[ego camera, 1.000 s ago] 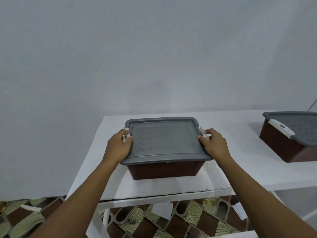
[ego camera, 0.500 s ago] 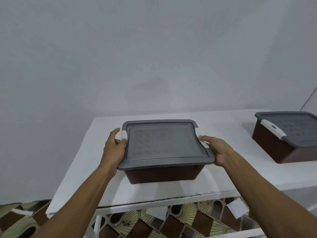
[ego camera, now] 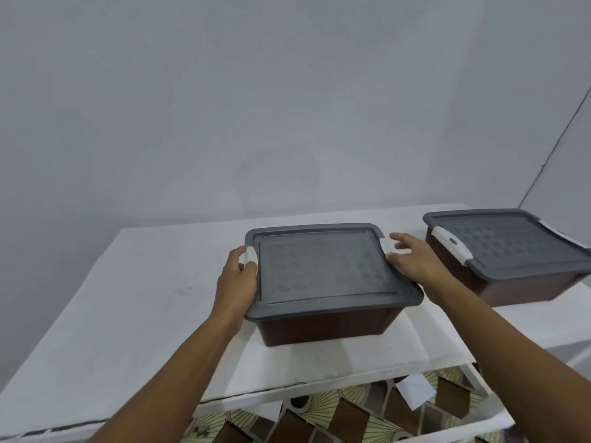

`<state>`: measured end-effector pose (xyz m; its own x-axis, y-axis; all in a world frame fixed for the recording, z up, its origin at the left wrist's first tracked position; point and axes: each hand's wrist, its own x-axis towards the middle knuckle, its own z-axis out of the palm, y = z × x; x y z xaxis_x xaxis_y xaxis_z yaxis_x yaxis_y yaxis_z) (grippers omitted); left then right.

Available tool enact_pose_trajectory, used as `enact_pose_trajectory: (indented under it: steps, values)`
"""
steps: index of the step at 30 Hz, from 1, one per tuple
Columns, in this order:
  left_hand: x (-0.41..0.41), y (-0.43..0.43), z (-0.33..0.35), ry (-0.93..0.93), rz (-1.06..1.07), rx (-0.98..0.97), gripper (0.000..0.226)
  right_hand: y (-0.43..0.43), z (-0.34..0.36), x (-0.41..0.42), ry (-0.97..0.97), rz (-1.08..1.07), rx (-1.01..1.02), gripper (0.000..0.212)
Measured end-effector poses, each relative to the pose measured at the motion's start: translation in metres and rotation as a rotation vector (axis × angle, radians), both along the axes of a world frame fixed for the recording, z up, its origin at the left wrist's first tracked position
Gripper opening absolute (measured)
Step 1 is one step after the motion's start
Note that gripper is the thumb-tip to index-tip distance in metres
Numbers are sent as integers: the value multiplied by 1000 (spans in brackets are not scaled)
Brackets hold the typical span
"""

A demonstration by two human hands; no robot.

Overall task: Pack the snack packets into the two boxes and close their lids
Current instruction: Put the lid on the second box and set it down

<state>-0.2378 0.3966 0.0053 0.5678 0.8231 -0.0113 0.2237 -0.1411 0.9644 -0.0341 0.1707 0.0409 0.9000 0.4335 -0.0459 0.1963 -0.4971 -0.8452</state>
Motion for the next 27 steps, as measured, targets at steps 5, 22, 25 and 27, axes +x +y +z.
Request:
enact_pose_trajectory:
  steps: [5,22,25,27]
  values:
    - [16,18,12,323,-29,505,49,21,3,18,-452,305,-294,50]
    - [16,8,13,498,-263,783,58,8,-12,11,-491,464,-339,60]
    - [8,1,8,485,-277,725,60,-7,-20,0,-523,477,-307,55]
    - [-1,-8,6,402,-260,677,60,-16,-27,-10,-573,430,-161,42]
